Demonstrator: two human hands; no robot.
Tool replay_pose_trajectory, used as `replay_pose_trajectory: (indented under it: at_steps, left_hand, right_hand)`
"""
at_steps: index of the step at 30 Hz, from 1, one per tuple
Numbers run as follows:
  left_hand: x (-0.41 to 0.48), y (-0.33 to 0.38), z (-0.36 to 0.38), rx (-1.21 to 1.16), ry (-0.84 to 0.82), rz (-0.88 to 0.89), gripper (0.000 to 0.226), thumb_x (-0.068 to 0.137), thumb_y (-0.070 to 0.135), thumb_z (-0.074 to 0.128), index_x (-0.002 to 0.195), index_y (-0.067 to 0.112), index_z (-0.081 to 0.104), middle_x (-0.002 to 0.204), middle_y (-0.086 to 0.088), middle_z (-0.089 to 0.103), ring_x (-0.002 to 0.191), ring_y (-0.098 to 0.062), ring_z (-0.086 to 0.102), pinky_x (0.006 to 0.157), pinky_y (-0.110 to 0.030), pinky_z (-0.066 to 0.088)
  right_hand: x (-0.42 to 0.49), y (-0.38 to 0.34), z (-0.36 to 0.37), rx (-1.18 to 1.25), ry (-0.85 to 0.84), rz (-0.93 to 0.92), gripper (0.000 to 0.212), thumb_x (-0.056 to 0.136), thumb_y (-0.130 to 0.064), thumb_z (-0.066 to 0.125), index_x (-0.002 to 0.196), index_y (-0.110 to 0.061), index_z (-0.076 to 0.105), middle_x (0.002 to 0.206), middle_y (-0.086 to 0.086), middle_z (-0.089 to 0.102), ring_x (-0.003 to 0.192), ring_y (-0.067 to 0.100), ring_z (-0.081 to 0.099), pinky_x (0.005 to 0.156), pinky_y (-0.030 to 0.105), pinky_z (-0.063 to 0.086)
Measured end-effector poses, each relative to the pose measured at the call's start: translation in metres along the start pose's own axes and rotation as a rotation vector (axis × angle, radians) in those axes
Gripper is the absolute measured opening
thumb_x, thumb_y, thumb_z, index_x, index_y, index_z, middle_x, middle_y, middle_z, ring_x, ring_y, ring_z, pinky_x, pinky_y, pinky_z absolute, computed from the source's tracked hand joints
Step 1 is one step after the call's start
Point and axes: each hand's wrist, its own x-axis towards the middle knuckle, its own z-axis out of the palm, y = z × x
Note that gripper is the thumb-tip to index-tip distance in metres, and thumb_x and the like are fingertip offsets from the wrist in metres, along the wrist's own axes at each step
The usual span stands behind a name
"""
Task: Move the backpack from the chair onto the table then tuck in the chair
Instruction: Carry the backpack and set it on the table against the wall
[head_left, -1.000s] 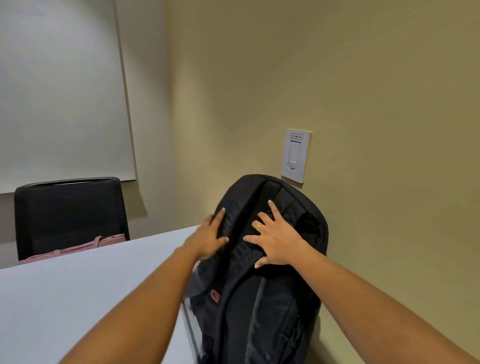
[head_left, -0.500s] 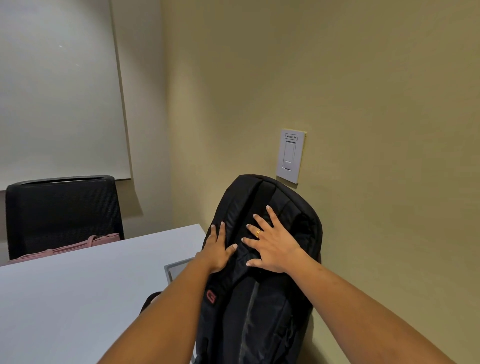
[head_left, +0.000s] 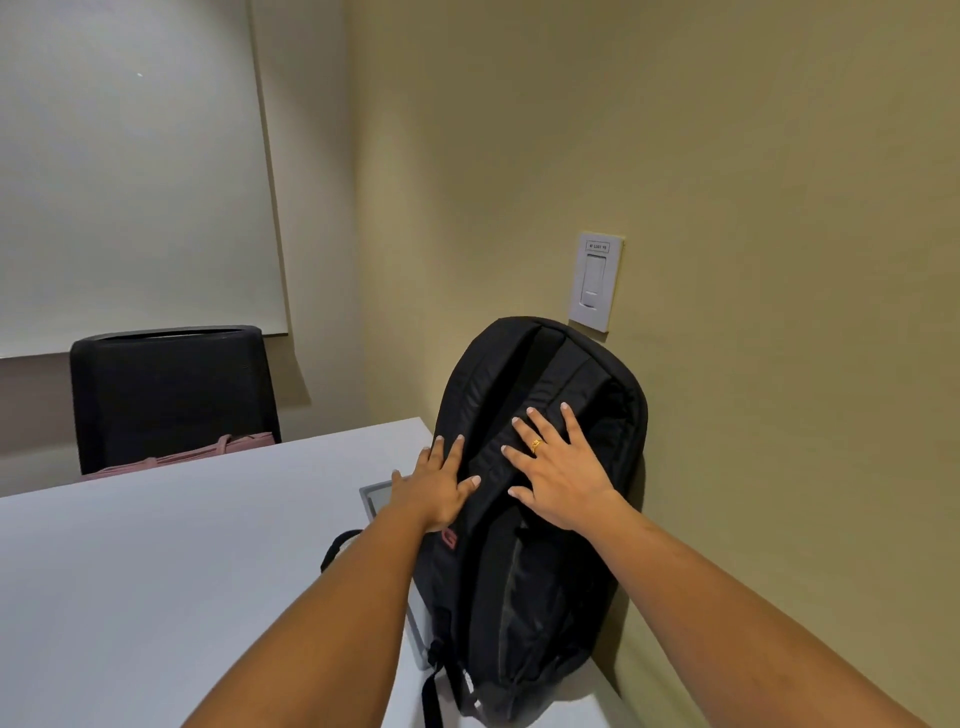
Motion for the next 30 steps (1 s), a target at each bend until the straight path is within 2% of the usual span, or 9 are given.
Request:
replay_pose_trajectory:
  at_steps: [5,14,22,30]
  left_hand:
    - [-0.033,-0.009,0.023,0.006,-0.021,0.013,0.064,0.095,0.05,0.022,0.146,0.026,-0.008,0.158,-0.005,-0.008,0.145,-0.026,-0.005,0.114,-0.056,0.003]
    - [-0.101,0.001,0.054,0.04,-0.084,0.033,0.063,0.095,0.05,0.021,0.146,0.026,-0.007,0.158,-0.004,-0.008,0.145,-0.024,-0.008,0.114,-0.055,0.001]
    - [-0.18,0.05,0.059,0.091,-0.071,0.062,0.063,0.095,0.05,0.022,0.146,0.027,-0.007,0.158,-0.004,-0.008,0.145,-0.023,-0.009,0.114,-0.055,0.0]
    - [-0.283,0.109,0.088,0.126,-0.034,0.064,0.064,0.094,0.053,0.021,0.146,0.028,-0.006,0.158,-0.004,-0.007,0.145,-0.025,-0.008,0.114,-0.054,-0.002]
  right_hand:
    - [-0.03,-0.025,0.013,0.1,0.008,0.054,0.057,0.095,-0.05,0.027,0.145,-0.024,0.017,0.157,0.008,-0.001,0.142,0.024,-0.013,0.11,0.053,-0.012]
    - [-0.101,-0.054,0.022,0.241,-0.107,0.159,0.061,0.095,-0.051,0.026,0.146,-0.022,0.01,0.157,0.005,0.001,0.143,0.021,-0.009,0.112,0.051,-0.007]
    - [-0.187,-0.052,0.005,0.347,-0.117,0.276,0.062,0.095,-0.052,0.024,0.146,-0.021,0.009,0.157,0.005,0.002,0.143,0.021,-0.007,0.112,0.052,-0.005]
    - [-0.308,-0.055,-0.007,0.349,-0.143,0.297,0.061,0.095,-0.054,0.021,0.146,-0.023,0.009,0.157,0.006,0.002,0.143,0.023,-0.005,0.112,0.052,-0.002]
